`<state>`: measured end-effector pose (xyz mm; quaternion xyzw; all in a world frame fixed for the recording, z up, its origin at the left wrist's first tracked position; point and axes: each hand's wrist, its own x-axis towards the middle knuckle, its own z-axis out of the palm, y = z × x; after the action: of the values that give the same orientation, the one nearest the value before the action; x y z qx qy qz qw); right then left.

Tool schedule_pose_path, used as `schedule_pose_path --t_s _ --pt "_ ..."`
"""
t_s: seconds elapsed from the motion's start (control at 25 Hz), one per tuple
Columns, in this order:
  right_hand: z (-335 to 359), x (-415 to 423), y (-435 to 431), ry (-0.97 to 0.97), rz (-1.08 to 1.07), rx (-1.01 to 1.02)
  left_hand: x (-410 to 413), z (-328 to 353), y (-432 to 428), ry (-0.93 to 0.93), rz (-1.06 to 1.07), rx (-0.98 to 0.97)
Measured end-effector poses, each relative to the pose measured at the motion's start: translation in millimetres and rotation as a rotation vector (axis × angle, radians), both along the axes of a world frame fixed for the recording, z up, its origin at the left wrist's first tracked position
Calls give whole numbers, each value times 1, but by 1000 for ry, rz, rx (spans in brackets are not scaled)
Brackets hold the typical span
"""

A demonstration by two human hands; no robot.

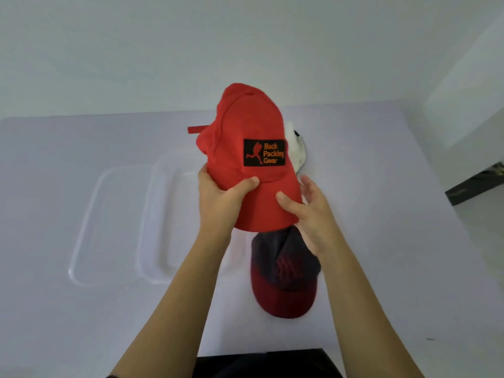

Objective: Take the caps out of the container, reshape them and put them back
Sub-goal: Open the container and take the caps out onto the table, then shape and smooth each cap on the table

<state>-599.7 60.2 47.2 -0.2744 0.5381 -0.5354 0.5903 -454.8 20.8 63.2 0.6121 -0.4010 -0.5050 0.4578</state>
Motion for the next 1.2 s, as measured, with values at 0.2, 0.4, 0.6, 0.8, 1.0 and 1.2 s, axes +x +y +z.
schedule_pose_path --t_s 0.2,0.4,0.6,0.8,1.0,1.2 --pt "-33 -117 28 191 -195 71 -120 -36 3 -213 -306 15" --pt "-87 -184 38 283 -221 213 -202 -94 -3 -439 -494 165" --pt "-138 -207 22 497 -151 343 -228 -141 -5 -560 -517 286" --pt "-155 -208 -3 754 -77 354 -232 -150 -25 -641 -455 190" --pt "-141 -188 2 913 -181 185 -218 -113 -14 -610 -450 -64" --pt "-117 -103 84 906 115 -243 -131 -94 58 -581 -363 -398"
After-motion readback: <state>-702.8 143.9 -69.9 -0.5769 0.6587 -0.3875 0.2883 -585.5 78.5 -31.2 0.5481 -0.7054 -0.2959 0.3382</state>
